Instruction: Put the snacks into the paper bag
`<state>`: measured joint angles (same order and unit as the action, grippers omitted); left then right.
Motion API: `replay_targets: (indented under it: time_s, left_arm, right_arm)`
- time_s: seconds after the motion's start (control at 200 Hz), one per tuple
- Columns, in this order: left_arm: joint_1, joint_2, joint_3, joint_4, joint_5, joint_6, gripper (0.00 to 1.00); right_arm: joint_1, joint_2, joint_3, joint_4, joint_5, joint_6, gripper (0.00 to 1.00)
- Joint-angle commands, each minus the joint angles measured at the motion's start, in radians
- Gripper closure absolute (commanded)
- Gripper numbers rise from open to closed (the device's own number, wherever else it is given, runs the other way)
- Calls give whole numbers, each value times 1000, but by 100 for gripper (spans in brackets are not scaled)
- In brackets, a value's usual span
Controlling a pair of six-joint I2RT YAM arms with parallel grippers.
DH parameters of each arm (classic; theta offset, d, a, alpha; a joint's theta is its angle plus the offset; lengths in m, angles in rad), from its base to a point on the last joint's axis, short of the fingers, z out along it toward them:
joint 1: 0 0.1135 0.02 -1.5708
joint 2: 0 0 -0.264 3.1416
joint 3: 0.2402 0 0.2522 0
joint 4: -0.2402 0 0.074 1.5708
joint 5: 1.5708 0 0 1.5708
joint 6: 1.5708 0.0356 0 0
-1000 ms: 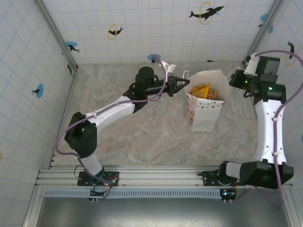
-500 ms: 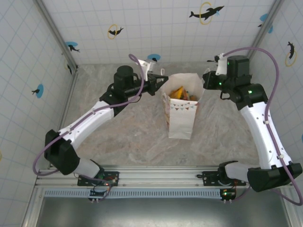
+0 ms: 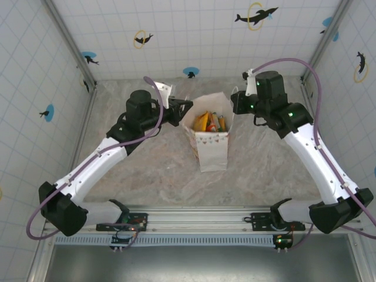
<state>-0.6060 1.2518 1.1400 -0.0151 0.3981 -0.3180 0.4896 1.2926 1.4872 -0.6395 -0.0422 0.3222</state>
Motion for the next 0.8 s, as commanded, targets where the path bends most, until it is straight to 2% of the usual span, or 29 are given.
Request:
replay_targets:
  time_s: [0.0,0.075,0.275,0.425,0.54,0.686,0.701,0.796]
  left_arm:
    - [5,-55,-8,-1,-47,8,64]
    - [7,-77,-22,-17,-84,-2,47]
    - [30,-132,-51,-87,-170,-38,22]
    - [69,-192,-100,-121,-252,-85,14]
    - [116,-240,-150,-134,-309,-129,11]
    - [171,-281,-212,-165,-347,-171,7]
    - [205,-284,-218,-167,-349,-174,7]
    - [248,-302,-256,-179,-374,-179,2]
  right_arm:
    - [3,-27,19,68,43,4,75]
    - [3,-43,19,58,53,-2,65]
    - [-26,-104,-23,51,62,-22,55]
    - [-72,-167,-79,63,61,-26,51]
    - [-127,-208,-124,62,39,-28,48]
    - [-228,-251,-196,79,-39,-19,46]
    - [-240,-255,-206,84,-47,-17,46]
    - [-310,-282,-262,114,-105,-9,46]
